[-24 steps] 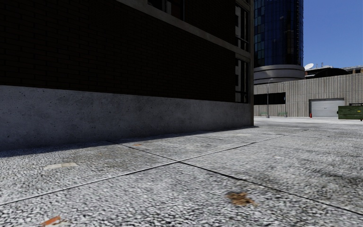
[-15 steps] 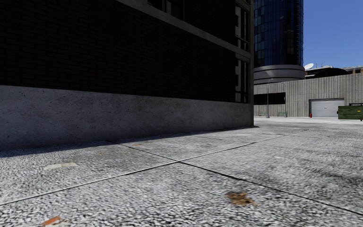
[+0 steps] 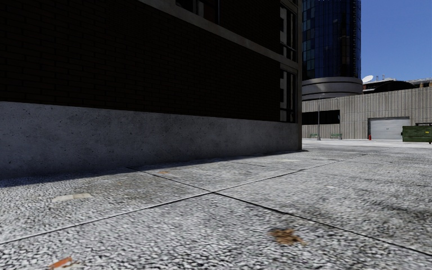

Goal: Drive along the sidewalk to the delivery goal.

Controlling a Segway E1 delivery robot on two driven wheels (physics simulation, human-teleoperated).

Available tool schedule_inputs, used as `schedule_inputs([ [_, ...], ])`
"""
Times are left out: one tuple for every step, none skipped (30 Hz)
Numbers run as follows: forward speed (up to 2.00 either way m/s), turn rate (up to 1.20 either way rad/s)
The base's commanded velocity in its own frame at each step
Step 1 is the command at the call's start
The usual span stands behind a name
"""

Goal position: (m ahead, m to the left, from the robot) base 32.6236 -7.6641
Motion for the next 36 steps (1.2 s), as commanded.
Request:
schedule_inputs([
  [0.0, 0.0],
  [0.0, 0.0],
  [0.0, 0.0],
  [0.0, 0.0],
  [0.0, 0.0],
  [0.0, 0.0],
  [1.37, 0.0],
  [1.37, 0.0],
  [2.0, 0.0],
  [2.0, 0.0],
  [2.0, 0.0],
  [2.0, 0.0],
  [2.0, 0.0],
  [2.0, 0.0],
  [2.0, 0.0],
  [1.98, 0.0],
  [1.98, 0.0],
  [1.98, 0.0],
  [1.98, 0.0],
  [2.0, 0.0],
  [2.0, 0.0],
  [2.0, 0.0],
  [2.0, 0.0],
  [2.0, 0.0],
  [2.0, 0.0],
  [2.0, -0.29],
  [2.0, -0.29],
  [2.0, -0.37],
  [2.0, -0.41],
  [2.0, -0.5],
  [2.0, -0.5],
  [2.0, -0.57],
  [2.0, -0.6],
  [2.0, -0.61],
  [2.0, -0.61],
  [2.0, -0.61],
])
